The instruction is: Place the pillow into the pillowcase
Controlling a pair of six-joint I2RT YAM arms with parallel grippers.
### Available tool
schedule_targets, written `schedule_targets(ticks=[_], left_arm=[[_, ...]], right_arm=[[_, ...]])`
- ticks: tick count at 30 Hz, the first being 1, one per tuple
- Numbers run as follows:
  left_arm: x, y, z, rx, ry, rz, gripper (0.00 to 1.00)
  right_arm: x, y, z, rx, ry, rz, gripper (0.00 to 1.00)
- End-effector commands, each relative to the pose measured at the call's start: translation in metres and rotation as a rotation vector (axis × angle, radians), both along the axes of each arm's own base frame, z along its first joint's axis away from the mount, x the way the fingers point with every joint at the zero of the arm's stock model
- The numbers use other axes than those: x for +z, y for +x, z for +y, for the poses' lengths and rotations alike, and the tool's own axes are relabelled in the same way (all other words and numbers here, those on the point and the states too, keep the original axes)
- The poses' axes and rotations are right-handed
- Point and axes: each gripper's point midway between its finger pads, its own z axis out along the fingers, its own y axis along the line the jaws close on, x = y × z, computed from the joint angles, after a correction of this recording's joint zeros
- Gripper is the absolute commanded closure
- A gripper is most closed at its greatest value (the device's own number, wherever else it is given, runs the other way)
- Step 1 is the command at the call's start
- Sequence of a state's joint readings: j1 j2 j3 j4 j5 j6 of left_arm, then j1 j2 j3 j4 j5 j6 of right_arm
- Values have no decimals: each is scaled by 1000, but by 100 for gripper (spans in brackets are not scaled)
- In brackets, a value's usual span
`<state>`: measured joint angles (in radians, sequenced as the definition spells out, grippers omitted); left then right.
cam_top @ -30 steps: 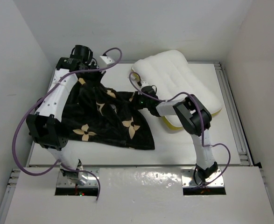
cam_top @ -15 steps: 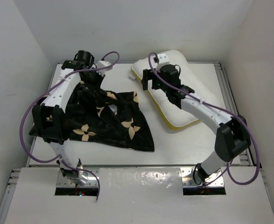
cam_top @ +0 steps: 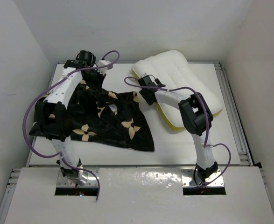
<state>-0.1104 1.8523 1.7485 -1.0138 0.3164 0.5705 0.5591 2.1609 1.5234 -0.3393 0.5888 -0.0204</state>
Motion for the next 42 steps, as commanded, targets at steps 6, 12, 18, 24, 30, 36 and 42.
schedule_targets(ticks=[6, 12, 18, 24, 30, 36, 42], left_arm=[[23, 14, 3, 31, -19, -92, 100], [11, 27, 1, 57, -25, -71, 100], [-2, 40, 4, 71, -17, -62, 100], [-12, 46, 2, 64, -9, -32, 100], [-12, 45, -5, 53, -24, -26, 100], [-5, 44, -19, 31, -29, -44, 100], [-7, 46, -36, -3, -21, -54, 100]], right_arm=[[43, -35, -16, 144, 126, -14, 100], [97, -133, -5, 594, 361, -184, 100], [106, -217, -16, 746, 506, -84, 89], [144, -217, -16, 679, 645, -197, 1], [247, -119, 12, 516, 917, -370, 1], [209, 31, 27, 133, 973, -61, 3], [130, 105, 30, 43, 1018, -36, 1]])
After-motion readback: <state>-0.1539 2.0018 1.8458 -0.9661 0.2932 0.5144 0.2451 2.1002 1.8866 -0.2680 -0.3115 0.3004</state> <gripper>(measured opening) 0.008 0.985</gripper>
